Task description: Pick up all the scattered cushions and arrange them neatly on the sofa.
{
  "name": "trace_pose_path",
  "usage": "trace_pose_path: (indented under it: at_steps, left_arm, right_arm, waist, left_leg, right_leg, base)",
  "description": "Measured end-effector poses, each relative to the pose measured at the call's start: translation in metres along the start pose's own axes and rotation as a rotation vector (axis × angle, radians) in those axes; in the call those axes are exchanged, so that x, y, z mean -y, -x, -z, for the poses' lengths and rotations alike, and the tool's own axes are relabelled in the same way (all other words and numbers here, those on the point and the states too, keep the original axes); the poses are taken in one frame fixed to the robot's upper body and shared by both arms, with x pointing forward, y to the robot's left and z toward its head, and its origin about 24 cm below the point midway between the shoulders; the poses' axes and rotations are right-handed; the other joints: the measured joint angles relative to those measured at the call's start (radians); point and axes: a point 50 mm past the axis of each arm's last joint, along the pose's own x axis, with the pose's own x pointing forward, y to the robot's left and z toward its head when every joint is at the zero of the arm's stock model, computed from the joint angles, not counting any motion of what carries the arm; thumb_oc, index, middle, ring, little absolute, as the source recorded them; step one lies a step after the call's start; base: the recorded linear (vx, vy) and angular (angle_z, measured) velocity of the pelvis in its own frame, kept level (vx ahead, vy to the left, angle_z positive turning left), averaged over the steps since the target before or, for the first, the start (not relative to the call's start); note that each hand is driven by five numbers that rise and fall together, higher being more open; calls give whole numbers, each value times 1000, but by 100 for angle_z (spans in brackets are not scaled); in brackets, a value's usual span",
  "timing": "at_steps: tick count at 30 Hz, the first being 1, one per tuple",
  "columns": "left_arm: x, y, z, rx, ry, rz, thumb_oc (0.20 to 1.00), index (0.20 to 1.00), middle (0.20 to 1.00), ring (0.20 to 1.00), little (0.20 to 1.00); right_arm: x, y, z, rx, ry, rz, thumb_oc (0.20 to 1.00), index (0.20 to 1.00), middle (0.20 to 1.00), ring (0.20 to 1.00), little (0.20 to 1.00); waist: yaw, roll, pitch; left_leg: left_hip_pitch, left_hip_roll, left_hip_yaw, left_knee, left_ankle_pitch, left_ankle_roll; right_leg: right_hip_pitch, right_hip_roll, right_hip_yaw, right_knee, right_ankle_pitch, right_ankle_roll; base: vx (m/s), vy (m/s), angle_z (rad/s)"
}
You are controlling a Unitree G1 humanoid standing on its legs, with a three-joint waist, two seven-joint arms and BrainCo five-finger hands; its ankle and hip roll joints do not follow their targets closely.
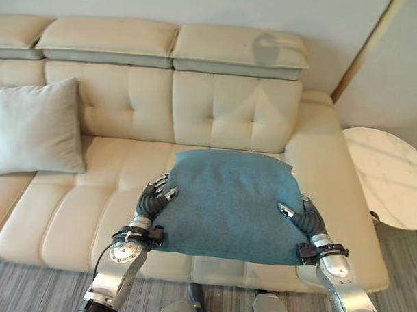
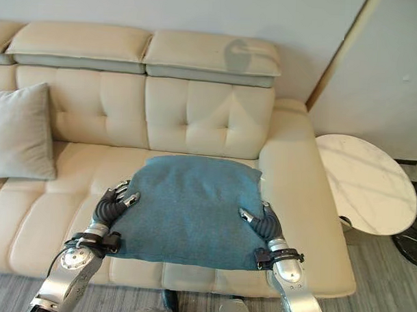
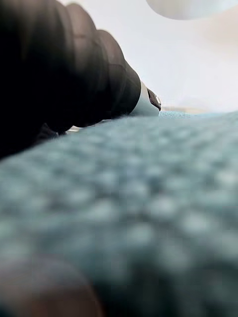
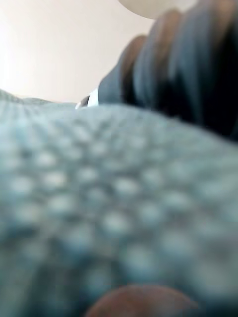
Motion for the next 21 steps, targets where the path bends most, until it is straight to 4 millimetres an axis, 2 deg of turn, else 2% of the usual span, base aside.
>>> trace_pose_path:
  at_steps: [2,3,4,5,7,11,14,16,17,19,20,21]
  left_arm:
    - [-1,-1,4,-14,13,-21,200,200,200,200,200]
    - [-2,1,6,-21,12,-22,200,200,200,200,200]
    - [-2,3,8,-31,13,-25,200,200,200,200,200]
    - [0,3,8,-30,17,-23,200,200,200,200,200]
    - [4,1,8,-24,27,-22,200,200,200,200,200]
    - [0,-5,-2,18,20,-55,200,200,200,200,200]
    - [3,-25,-25,118,-4,-101,200,200,200,200,200]
    - [4,-34,-38,169,2,-131,200,200,200,200,200]
    - [7,-50,-56,233,9,-158,200,200,200,200,200]
    - [5,-68,-77,300,-1,-203,200,200,200,200,200]
    - [4,-84,-98,349,-34,-225,200,200,200,200,200]
    - [3,-90,-109,378,-40,-237,200,200,200,200,200]
  right_arm:
    - [1,-5,0,-2,5,-1,200,200,200,200,200]
    - [1,-4,1,-6,6,0,200,200,200,200,200]
    - [3,-5,0,-4,14,1,200,200,200,200,200]
    - [4,-6,-1,0,21,0,200,200,200,200,200]
    - [9,-7,-1,-5,45,0,200,200,200,200,200]
    - [3,-22,-18,60,39,-16,200,200,200,200,200]
    - [1,-47,-54,191,65,5,200,200,200,200,200]
    - [-2,-58,-71,249,65,24,200,200,200,200,200]
    - [-5,-74,-96,326,63,48,200,200,200,200,200]
    - [-9,-89,-123,406,61,81,200,200,200,200,200]
    - [-11,-101,-148,467,88,99,200,200,200,200,200]
    - [-10,-105,-158,498,87,111,200,200,200,200,200]
  waist:
    - [-1,7,4]
    - [-4,1,2]
    - [-4,2,1]
    - [-1,13,4]
    - [-9,36,16]
    - [0,54,8]
    - [4,78,10]
    - [11,90,12]
    - [12,99,14]
    - [18,108,17]
    - [21,112,19]
    - [25,113,20]
  left_leg:
    - [5,11,-2,-18,15,-5]
    - [10,7,9,-21,20,-16]
    - [21,7,5,-27,28,-29]
    - [18,12,-8,-27,28,-30]
    - [13,29,-47,-26,36,-44]
    - [-49,49,-61,-28,45,-69]
    - [-145,48,-68,-26,72,-70]
    - [-182,48,-70,-25,82,-68]
    - [-228,48,-72,-15,87,-68]
    - [-269,47,-73,-13,97,-67]
    - [-303,46,-73,-11,106,-68]
    - [-316,46,-74,-12,110,-68]
  right_leg:
    - [-59,43,-28,-7,1,-24]
    - [-48,40,-48,-37,21,-33]
    - [-25,39,-68,-94,95,-47]
    - [-6,46,-74,-118,103,-49]
    - [32,67,-97,-180,139,-73]
    - [11,86,-109,-258,168,-78]
    - [-69,87,-112,-286,212,-93]
    - [-104,86,-113,-287,226,-101]
    - [-146,87,-116,-287,235,-100]
    - [-184,84,-115,-287,241,-93]
    - [-218,85,-116,-287,250,-93]
    - [-231,85,-115,-287,255,-95]
  base:
    - [133,20,-7]
    - [193,-33,14]
    - [93,-43,9]
    - [146,-82,20]
    - [163,-125,30]
    - [18,-55,4]
    - [-87,-16,6]
    - [-111,-4,4]
    - [-87,-2,5]
    - [-88,1,3]
    - [-63,4,2]
    - [-85,1,2]
